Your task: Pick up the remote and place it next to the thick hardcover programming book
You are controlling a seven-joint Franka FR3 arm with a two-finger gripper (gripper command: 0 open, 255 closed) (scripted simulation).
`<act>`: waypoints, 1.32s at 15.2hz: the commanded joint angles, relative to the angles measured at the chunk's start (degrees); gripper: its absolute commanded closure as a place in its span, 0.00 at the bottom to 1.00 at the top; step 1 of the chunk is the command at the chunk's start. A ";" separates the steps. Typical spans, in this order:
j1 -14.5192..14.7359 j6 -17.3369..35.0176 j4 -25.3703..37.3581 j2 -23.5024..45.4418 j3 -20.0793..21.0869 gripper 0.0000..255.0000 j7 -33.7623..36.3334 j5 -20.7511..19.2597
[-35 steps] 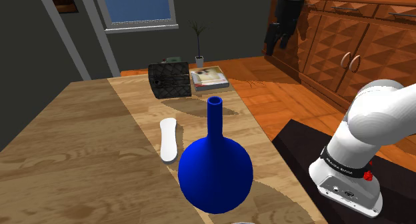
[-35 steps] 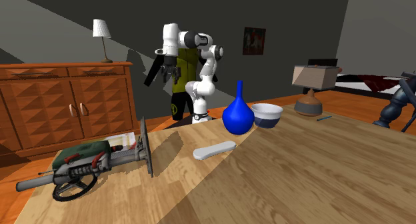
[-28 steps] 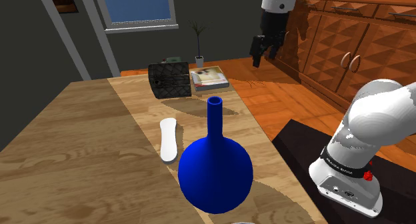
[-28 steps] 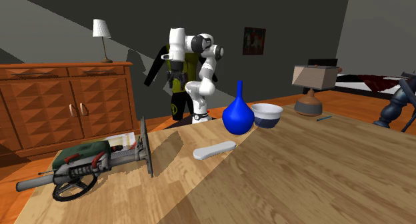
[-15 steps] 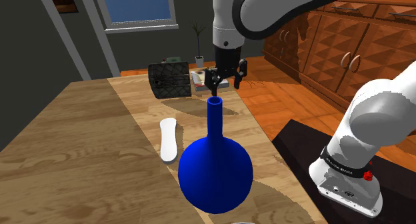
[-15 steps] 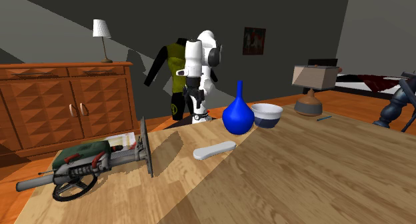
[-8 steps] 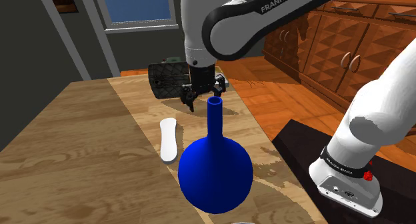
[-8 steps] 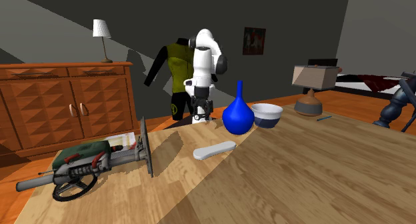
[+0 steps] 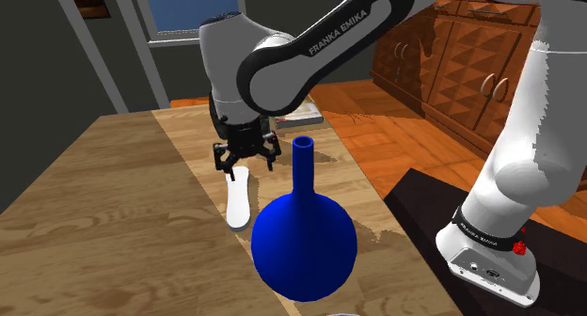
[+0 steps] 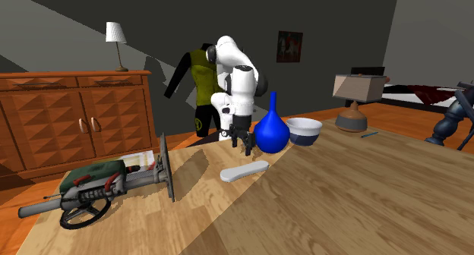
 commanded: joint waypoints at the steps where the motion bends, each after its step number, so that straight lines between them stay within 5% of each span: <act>1: 1.80 -0.60 4.71 5.36 -0.23 0.00 4.40 -3.15; 3: 3.93 -1.29 9.16 10.08 -0.98 0.00 7.66 -5.57; 18: 4.74 3.45 6.86 12.97 -2.17 0.00 9.04 -7.73; 19: 4.74 3.45 6.86 12.97 -2.17 1.00 9.04 -7.73; 20: 4.74 3.45 6.86 12.97 -2.17 1.00 9.04 -7.73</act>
